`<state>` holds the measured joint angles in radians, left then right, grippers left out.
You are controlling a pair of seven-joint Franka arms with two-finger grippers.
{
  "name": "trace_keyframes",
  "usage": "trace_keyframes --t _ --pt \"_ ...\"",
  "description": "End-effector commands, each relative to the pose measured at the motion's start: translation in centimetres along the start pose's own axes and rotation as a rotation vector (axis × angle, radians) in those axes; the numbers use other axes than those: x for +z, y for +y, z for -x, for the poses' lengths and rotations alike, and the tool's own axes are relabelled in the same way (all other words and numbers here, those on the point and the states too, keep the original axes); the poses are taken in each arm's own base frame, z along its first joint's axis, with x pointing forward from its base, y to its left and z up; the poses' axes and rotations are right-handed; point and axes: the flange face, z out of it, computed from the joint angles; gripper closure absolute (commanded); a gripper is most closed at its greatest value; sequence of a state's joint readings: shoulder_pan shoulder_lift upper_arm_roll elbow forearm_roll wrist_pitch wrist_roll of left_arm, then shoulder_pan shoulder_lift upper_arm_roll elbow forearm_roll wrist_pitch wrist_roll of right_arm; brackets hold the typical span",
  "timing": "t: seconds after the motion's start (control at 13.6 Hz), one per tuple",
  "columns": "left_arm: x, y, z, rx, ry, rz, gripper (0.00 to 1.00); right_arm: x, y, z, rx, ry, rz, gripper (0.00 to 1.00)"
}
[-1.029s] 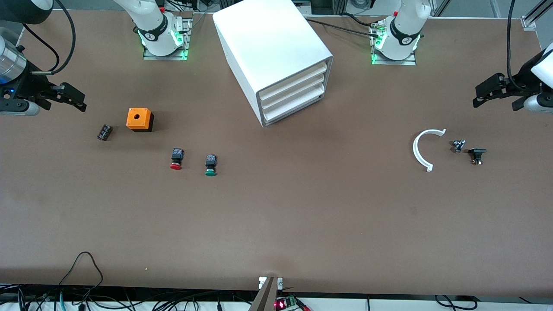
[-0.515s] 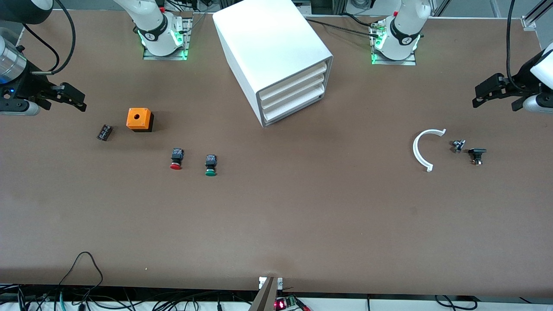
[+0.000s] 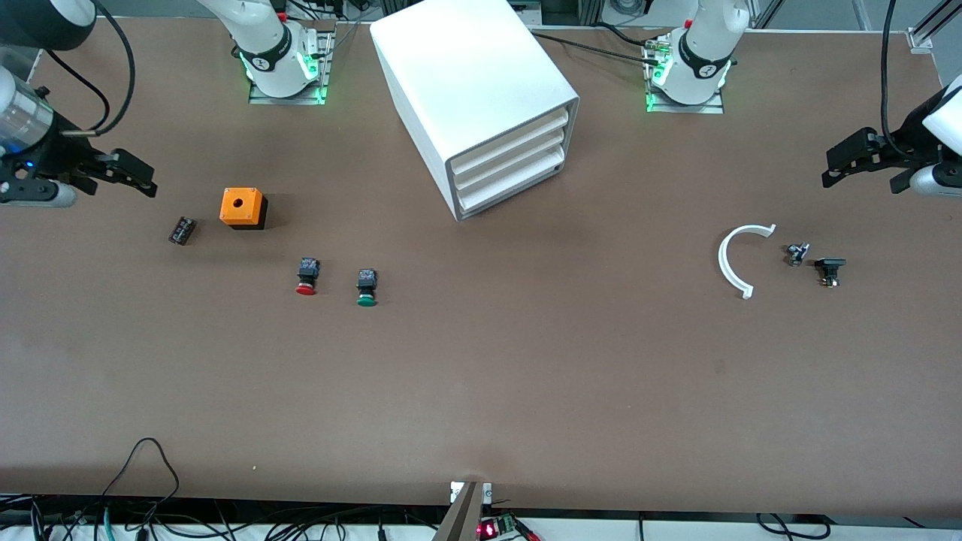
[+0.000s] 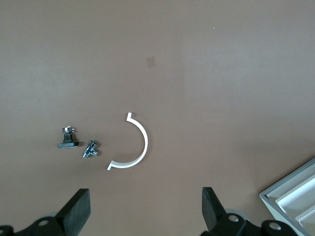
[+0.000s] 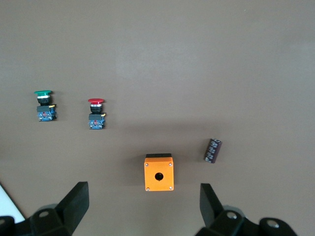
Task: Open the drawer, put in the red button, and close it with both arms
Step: 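Reach the right gripper to the red button while the left gripper reaches the drawer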
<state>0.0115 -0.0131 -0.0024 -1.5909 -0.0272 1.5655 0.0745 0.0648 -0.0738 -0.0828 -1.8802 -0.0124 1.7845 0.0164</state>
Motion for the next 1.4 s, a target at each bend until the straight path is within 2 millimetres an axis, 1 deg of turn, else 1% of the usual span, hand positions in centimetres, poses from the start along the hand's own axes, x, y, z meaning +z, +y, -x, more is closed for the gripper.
trace_keyframes --t 0.0,0.07,0.15,0.22,0.29,0.37,0.44,0.51,0.59,0.66,0.74,0.81,0.88,0.96,1.1,1.18,1.32 --pt "0.7 0.4 -1.7 0.033 -0.012 0.020 0.00 2.5 -1.9 -1.8 -0.016 -0.021 -0.016 0.00" --pt "1.7 0.9 -2.2 0.043 -0.028 0.021 0.00 3.5 -2.6 -2.4 -0.025 -0.026 -0.013 0.00" --pt "3.6 1.4 -3.1 0.046 -0.063 0.024 0.00 3.8 -2.8 -2.7 -0.028 -0.014 -0.014 0.00" --pt "6.0 1.7 -3.7 0.056 -0.106 0.031 0.00 4.7 -3.6 -3.2 -0.040 -0.016 -0.012 0.00" --pt "8.0 2.3 -3.9 0.066 -0.141 0.036 0.00 5.3 -4.2 -3.7 -0.041 -0.006 -0.011 0.00" --pt "8.7 3.7 -4.2 0.091 -0.155 0.039 0.00 6.3 -5.2 -4.2 -0.048 -0.004 -0.010 0.00" --pt "9.4 4.1 -4.4 0.100 -0.167 0.040 0.00 7.2 -6.6 -4.6 -0.068 0.004 -0.009 0.00" --pt "11.3 4.2 -5.0 0.105 -0.199 0.046 0.00 8.3 -8.1 -5.0 -0.086 0.007 -0.008 0.00" --pt "15.0 4.7 -5.6 0.115 -0.260 0.051 0.00 9.2 -9.8 -5.1 -0.087 0.007 -0.006 0.00" --pt "17.3 5.7 -5.3 0.131 -0.307 0.060 0.00 10.1 -10.8 -5.3 -0.069 0.006 -0.004 0.00" --pt "18.7 6.1 -5.2 0.127 -0.332 0.112 0.00 11.3 -12.3 -5.5 -0.070 0.002 -0.001 0.00" --pt "20.7 6.8 -5.0 0.140 -0.365 0.190 0.00 12.4 -13.5 -5.6 -0.085 -0.007 0.003 0.00" --pt "22.9 7.4 -4.7 0.145 -0.400 0.275 0.00 14.2 -13.9 -5.9 -0.089 -0.024 0.009 0.00" --pt "25.3 8.5 -4.2 0.124 -0.437 0.386 0.00 15.8 -14.0 -6.1 -0.086 -0.024 0.011 0.00" --pt "29.9 10.2 -2.3 0.031 -0.480 0.560 0.00 18.5 -13.7 -5.8 -0.028 -0.042 0.017 0.00" --pt "32.1 12.6 -1.1 0.029 -0.504 0.649 0.00 19.5 -13.6 -5.5 0.014 -0.052 0.021 0.00" --pt "36.1 16.4 1.2 0.054 -0.516 0.768 0.00 21.2 -14.0 -5.2 0.089 -0.059 0.025 0.00"
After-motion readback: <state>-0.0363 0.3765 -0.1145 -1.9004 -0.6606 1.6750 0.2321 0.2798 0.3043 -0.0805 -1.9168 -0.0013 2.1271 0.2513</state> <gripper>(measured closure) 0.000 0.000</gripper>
